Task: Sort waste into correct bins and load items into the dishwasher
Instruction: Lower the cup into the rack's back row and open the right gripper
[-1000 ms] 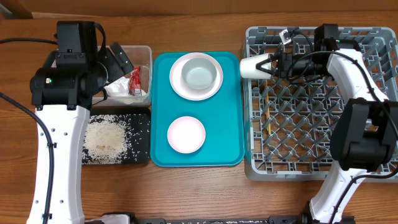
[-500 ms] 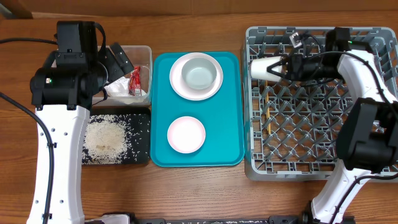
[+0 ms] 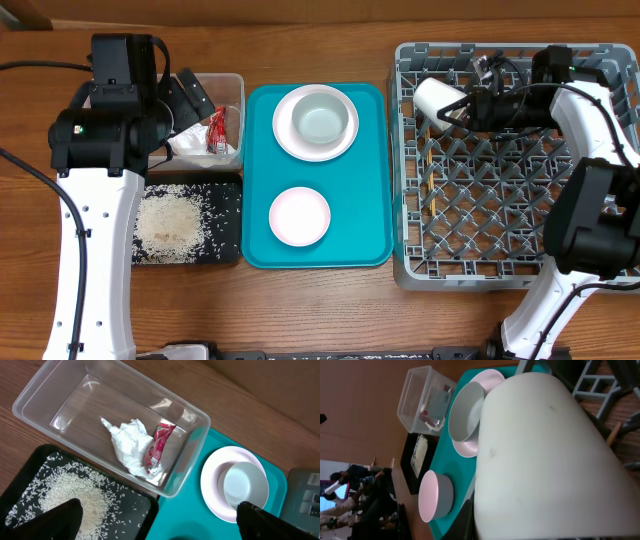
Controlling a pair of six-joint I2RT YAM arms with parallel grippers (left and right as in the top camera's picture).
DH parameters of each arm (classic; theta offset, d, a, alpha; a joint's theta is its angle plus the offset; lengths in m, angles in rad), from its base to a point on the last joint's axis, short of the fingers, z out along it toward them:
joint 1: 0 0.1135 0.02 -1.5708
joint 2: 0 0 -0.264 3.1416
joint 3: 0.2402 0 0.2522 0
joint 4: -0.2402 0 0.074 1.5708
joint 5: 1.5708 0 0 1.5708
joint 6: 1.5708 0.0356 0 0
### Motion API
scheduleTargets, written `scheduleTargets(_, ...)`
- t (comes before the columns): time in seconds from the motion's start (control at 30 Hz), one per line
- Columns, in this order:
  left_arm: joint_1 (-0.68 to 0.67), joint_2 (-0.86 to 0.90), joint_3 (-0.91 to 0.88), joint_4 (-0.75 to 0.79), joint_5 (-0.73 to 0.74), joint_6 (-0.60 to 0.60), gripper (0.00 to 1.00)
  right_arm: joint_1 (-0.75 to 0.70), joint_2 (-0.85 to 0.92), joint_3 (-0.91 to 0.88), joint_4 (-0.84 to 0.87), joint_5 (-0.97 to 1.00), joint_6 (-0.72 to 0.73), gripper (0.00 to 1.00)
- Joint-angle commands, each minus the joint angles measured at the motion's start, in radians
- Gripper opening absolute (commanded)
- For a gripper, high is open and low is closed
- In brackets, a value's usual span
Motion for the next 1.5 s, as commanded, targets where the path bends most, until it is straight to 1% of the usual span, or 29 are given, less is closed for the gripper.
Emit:
scheduleTargets(0.0,0.002,0.005,0.014,0.000,-0.006,-0.006,1.00,-0.006,-0.002,-0.005,-0.013,0.044,-0.001,0.04)
scheduleTargets(0.13,0.002,0.005,0.014,0.000,-0.006,-0.006,1.00,-0.022,-0.002,-0.005,-0.016,0.012,-0.009,0.04)
scheduleTargets(0.23,0.002,0.005,0.014,0.000,-0.006,-0.006,1.00,-0.023,-0.002,-0.005,-0.072,-0.126,-0.197,0.04)
scheduleTargets(0.3,0.002,0.005,0.014,0.000,-0.006,-0.006,1.00,-0.024,-0.001,-0.005,-0.106,-0.180,-0.286,0.04)
scheduleTargets(0.33,0.002,0.005,0.014,0.000,-0.006,-0.006,1.00,-0.024,-0.001,-0.005,-0.112,-0.186,-0.307,0.04)
scheduleTargets(0.57,0.002,0.005,0.014,0.000,-0.006,-0.006,1.00,-0.024,0.000,-0.006,-0.107,-0.166,-0.369,0.04)
scheduleTargets(0.8,0.002,0.005,0.014,0.000,-0.006,-0.006,1.00,-0.024,0.002,-0.044,-0.090,-0.168,-0.472,0.04)
scheduleTargets(1.27,0.002,0.005,0.014,0.000,-0.006,-0.006,1.00,-0.027,0.027,-0.070,-0.026,-0.168,-0.495,0.04)
scheduleTargets(1.47,0.002,0.005,0.014,0.000,-0.006,-0.006,1.00,-0.027,0.051,-0.070,-0.004,-0.200,-0.494,0.04)
